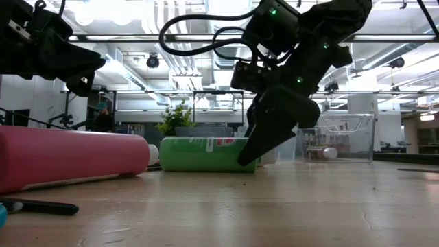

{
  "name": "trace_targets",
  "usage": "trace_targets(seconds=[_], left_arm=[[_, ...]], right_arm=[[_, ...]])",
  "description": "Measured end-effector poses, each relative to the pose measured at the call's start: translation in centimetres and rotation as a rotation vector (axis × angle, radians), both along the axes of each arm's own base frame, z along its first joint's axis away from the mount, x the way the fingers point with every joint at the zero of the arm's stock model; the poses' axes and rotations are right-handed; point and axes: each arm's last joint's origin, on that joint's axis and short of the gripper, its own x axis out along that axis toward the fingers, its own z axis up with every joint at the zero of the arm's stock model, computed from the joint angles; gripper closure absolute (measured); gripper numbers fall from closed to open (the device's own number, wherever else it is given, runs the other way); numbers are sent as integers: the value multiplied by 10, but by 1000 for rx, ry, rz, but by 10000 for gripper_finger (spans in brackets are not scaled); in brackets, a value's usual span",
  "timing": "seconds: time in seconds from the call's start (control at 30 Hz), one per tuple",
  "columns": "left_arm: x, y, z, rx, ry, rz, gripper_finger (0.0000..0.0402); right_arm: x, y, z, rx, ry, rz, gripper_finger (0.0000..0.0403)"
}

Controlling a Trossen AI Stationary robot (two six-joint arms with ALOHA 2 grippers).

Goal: Pick & Place Paint Supplies
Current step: Put the green paint bottle into the transparent bin

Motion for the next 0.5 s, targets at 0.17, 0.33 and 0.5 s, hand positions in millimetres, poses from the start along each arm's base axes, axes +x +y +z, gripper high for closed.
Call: trace_targets(seconds=[0.17, 0.33, 0.5], left_arm=[[0, 0, 0, 0, 0, 0, 324], [0, 0, 0, 0, 0, 0, 324], [0, 0, 0, 0, 0, 0, 324]], right_arm=[[0, 0, 0, -1, 0, -2, 123], [0, 0, 0, 2, -1, -8, 172], [0, 0, 0, 5, -2, -12, 190]])
